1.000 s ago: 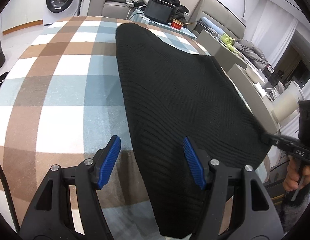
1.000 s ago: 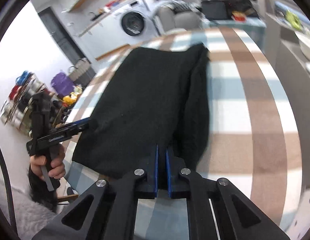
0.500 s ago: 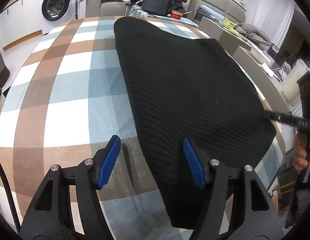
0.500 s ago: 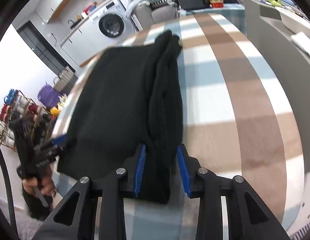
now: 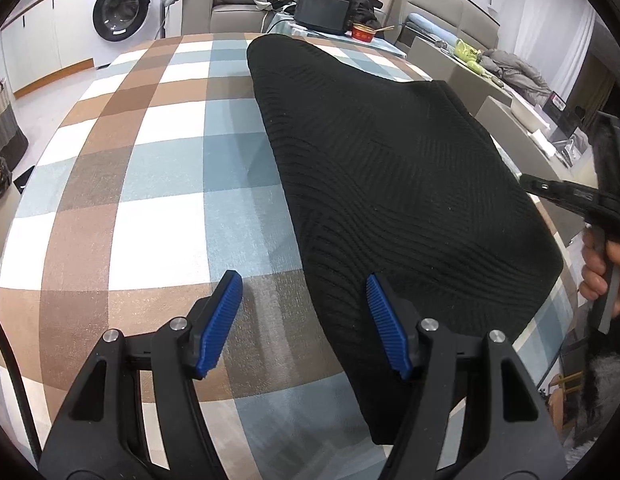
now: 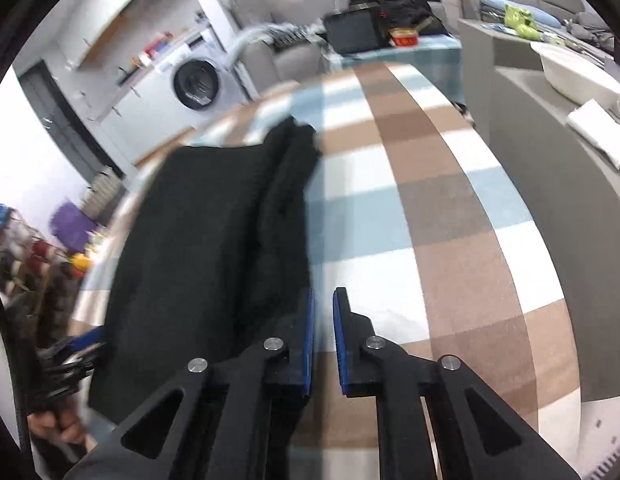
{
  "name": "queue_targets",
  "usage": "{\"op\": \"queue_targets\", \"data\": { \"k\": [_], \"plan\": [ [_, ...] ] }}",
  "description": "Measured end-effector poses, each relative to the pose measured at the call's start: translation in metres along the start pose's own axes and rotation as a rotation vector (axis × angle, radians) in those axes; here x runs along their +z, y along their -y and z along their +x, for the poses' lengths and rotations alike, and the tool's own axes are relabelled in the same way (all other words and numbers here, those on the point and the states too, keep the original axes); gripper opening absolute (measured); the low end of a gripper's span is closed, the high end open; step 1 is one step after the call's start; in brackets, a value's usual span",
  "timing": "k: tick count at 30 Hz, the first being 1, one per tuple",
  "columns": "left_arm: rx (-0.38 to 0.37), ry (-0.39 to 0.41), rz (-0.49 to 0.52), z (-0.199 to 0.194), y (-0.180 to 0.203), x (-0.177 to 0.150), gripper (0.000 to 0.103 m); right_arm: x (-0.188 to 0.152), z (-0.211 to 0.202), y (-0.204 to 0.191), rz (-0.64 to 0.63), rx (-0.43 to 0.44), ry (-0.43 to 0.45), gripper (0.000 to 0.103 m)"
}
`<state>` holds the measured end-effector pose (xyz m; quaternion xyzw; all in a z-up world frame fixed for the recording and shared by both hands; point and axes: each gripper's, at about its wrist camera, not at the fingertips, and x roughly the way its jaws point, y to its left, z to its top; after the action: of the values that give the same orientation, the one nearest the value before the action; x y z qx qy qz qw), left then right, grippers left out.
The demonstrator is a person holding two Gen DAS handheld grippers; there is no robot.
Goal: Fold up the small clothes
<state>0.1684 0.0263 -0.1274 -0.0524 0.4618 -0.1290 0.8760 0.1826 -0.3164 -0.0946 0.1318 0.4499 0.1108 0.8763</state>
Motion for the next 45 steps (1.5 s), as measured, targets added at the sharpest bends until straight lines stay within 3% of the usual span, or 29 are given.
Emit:
{"op": "queue_targets", "data": {
  "k": [4,8,12,13,16,17,24,25,26,29,36,45],
  "plan": [
    [-0.013,0.015,-0.001,-0.001,0.001,0.004,0.062,-0.004,-0.007,-0.017,-0.055,0.108,-0.002,0.013],
    [-0.019,0.029,0.010,-0.004,0.005,0.009,0.062,-0.012,0.010,-0.040,-0.101,0.192,-0.086,0.013],
    [-0.036,0.034,0.002,-0.007,0.007,0.008,0.062,-0.024,0.014,-0.057,-0.190,0.179,-0.133,0.014],
    [-0.043,0.034,0.000,-0.006,0.006,0.008,0.062,-0.023,0.014,-0.054,-0.184,0.168,-0.133,0.020],
    [-0.051,0.024,-0.021,-0.002,0.005,0.007,0.062,-0.023,-0.001,-0.037,-0.111,0.151,-0.094,0.054],
    [-0.065,0.017,-0.034,0.001,0.004,0.008,0.062,-0.023,-0.006,-0.032,-0.085,0.151,-0.068,0.056],
    [-0.109,-0.001,-0.040,0.017,0.012,0.014,0.061,-0.033,0.009,-0.040,-0.133,0.111,-0.114,0.056],
    [-0.103,0.007,-0.033,0.018,0.014,0.014,0.051,-0.034,0.009,-0.041,-0.141,0.103,-0.113,0.054],
    [-0.089,0.002,-0.025,0.020,0.015,0.015,0.043,-0.034,0.010,-0.041,-0.141,0.094,-0.106,0.042],
    [-0.058,0.017,-0.005,0.022,0.018,0.017,0.028,-0.033,0.015,-0.037,-0.116,0.107,-0.103,0.027],
    [-0.026,0.039,-0.005,0.026,0.011,0.028,0.025,-0.024,0.029,-0.048,-0.112,0.116,-0.107,0.025],
    [0.102,0.082,0.028,0.041,-0.011,0.072,0.025,0.007,0.062,-0.077,-0.052,0.093,-0.090,0.025]
  ]
}}
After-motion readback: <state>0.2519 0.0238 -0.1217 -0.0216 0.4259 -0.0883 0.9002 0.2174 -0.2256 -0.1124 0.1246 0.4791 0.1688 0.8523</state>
